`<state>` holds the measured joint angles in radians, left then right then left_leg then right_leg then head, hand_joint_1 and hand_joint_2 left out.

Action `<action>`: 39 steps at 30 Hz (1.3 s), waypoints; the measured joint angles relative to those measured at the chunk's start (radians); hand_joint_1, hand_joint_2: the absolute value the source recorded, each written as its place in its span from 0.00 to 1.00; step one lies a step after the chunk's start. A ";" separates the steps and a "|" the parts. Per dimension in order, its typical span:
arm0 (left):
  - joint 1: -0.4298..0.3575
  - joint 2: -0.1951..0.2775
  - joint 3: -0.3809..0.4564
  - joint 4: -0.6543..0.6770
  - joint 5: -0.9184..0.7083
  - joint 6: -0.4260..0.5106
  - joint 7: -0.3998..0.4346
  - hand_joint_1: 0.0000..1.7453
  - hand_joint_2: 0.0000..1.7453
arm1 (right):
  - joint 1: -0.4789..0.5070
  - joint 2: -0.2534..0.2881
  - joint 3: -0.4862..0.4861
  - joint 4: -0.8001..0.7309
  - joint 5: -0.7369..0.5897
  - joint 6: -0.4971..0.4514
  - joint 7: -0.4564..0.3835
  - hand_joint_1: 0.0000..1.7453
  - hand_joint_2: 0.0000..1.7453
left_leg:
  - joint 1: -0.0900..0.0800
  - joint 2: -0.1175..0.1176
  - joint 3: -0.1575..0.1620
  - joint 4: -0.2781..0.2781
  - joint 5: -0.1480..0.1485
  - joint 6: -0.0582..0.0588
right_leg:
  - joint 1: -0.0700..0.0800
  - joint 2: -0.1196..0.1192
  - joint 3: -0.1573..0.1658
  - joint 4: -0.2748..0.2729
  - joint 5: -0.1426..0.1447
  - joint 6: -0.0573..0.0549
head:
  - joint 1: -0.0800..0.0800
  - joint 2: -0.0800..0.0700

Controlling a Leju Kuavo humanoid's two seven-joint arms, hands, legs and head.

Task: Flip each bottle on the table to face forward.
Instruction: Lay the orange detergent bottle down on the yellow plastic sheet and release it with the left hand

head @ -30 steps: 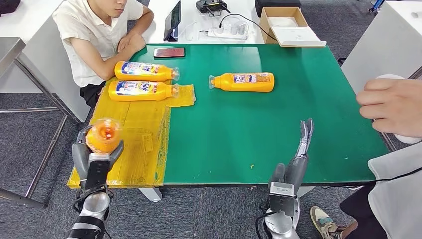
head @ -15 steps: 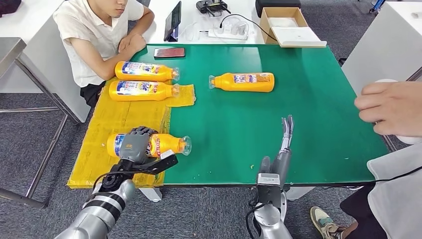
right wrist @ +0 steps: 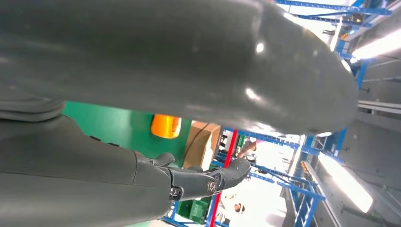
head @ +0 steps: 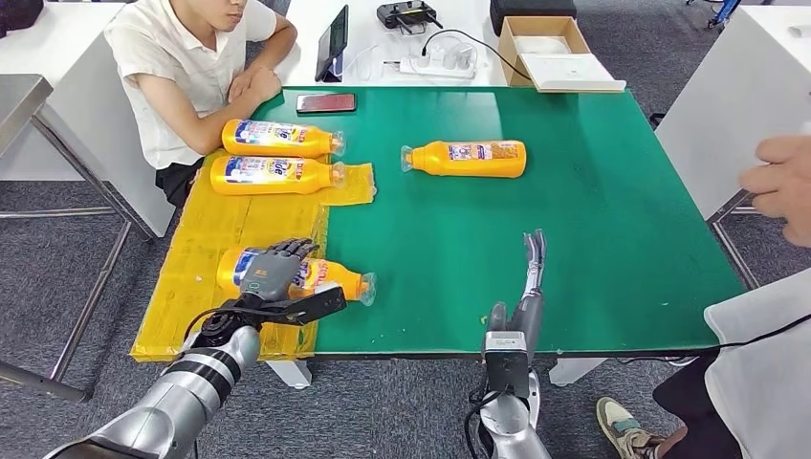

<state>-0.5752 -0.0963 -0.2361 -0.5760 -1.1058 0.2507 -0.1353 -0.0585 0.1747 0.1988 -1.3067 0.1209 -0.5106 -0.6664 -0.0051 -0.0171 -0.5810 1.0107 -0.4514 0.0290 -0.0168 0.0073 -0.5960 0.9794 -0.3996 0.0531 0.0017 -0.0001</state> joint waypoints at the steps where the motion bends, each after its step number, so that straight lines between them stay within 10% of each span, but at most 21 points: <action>1: 0.000 0.001 0.001 -0.001 0.043 -0.027 -0.027 0.00 1.00 | 0.000 0.000 -0.001 0.003 0.000 0.003 0.000 0.00 0.00 | 0.000 -0.001 0.000 0.000 0.000 0.000 | 0.000 -0.001 0.001 0.000 0.000 0.000 | 0.000 0.000; 13: 0.058 0.022 0.011 -0.119 0.398 -0.278 -0.208 0.00 1.00 | -0.006 0.000 -0.008 0.038 -0.010 0.007 0.000 0.00 0.00 | 0.000 -0.004 0.004 0.000 0.000 0.000 | 0.000 -0.006 0.005 0.000 -0.001 -0.001 | 0.000 0.000; 19: 0.206 0.009 0.018 -0.328 0.730 -0.191 -0.364 0.00 1.00 | 0.000 -0.006 -0.008 0.040 -0.014 -0.014 0.000 0.00 0.00 | 0.000 -0.003 0.000 0.000 0.000 0.000 | 0.000 -0.005 0.000 0.000 -0.001 -0.001 | 0.000 0.000; 23: 0.311 -0.044 0.037 -0.555 1.015 -0.085 -0.405 0.00 1.00 | 0.010 -0.011 -0.008 0.040 0.002 -0.045 0.000 0.00 1.00 | 0.000 -0.004 -0.003 0.000 0.000 0.000 | 0.000 -0.005 -0.003 0.000 -0.001 -0.001 | 0.000 0.000; 39: 0.603 -0.105 0.036 -1.070 1.163 0.324 -0.531 0.00 1.00 | -0.084 -0.206 -0.080 0.317 0.536 -0.119 0.163 0.00 1.00 | -0.001 -0.004 -0.005 0.000 0.000 0.001 | 0.000 -0.006 -0.003 -0.001 -0.001 0.000 | 0.000 0.000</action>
<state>0.0279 -0.2010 -0.2003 -1.6463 0.0573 0.5749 -0.6661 -0.1424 -0.0315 0.1187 -0.9894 0.6572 -0.6297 -0.5029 -0.0059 -0.0213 -0.5856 1.0106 -0.4516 0.0295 -0.0171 0.0015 -0.5991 0.9782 -0.4005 0.0528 0.0020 -0.0001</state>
